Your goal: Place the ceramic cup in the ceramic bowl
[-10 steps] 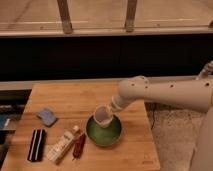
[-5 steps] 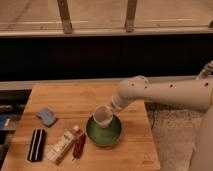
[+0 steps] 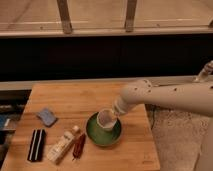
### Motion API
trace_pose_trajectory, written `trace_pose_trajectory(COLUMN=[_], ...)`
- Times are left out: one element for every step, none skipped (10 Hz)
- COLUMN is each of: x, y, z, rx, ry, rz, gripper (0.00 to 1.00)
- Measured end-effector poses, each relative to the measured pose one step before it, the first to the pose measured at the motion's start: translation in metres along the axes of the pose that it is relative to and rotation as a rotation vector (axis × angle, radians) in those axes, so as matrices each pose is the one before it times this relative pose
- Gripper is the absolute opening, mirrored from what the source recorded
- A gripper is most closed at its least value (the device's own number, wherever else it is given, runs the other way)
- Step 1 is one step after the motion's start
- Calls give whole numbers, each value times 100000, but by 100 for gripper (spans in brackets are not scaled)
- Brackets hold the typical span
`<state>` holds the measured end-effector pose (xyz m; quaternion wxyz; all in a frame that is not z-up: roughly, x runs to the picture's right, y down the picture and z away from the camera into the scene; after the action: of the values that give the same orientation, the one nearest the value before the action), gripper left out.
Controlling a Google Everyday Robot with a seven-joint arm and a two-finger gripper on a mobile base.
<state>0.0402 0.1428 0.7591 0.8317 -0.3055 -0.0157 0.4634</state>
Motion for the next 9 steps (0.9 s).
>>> trace_pose_trajectory(x=[117, 161, 42, 20, -123, -101, 36, 4, -39], y=[156, -81, 27, 119, 173, 88, -23, 19, 34], z=[394, 372, 320, 540, 290, 147, 102, 13, -9], rx=[-730, -672, -677, -1091, -598, -1007, -568, -36, -15], ry=[510, 642, 522, 837, 465, 327, 272, 24, -35], rz=[272, 447, -49, -164, -404, -9, 83, -34, -76], gripper=[0, 0, 0, 0, 0, 3, 3, 3, 3])
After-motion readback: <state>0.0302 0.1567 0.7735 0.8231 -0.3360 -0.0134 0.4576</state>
